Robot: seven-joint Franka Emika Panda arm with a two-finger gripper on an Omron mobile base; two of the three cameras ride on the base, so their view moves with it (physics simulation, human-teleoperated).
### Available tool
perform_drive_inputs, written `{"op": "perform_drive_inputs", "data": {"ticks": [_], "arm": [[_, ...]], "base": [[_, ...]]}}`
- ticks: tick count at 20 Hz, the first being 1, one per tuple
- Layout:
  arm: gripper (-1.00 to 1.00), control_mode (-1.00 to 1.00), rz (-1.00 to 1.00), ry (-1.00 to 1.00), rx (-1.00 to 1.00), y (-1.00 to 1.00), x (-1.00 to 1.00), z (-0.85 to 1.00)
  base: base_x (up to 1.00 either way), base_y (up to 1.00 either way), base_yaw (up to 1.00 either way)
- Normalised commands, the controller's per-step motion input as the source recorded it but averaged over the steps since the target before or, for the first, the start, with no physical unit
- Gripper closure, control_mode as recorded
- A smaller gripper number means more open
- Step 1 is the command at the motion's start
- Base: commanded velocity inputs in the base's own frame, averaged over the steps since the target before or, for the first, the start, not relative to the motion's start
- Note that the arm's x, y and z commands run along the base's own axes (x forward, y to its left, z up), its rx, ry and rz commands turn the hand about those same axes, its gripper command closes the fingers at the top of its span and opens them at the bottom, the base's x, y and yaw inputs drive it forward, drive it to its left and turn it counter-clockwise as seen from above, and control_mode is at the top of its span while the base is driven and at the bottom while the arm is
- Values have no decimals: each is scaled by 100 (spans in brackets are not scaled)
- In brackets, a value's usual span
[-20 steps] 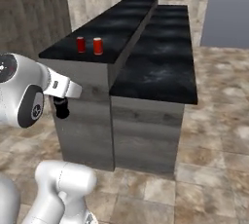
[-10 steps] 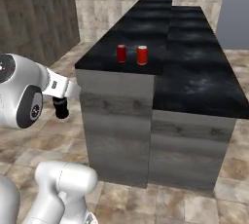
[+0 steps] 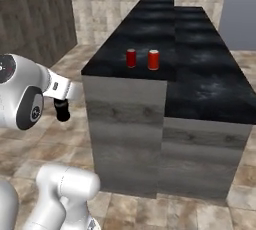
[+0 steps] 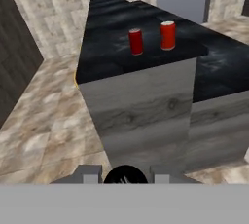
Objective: Move the drinks to the dining counter.
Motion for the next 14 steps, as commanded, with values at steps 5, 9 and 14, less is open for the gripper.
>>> {"op": "perform_drive_inputs", "data": {"ticks": [5,9,14], "arm": [[100,100,0,0,0,0,0,0],[100,100,0,0,0,0,0,0],[100,100,0,0,0,0,0,0]], "base": [[-33,-4,-13],[-1,37,-66],[-2,10,-95]]}}
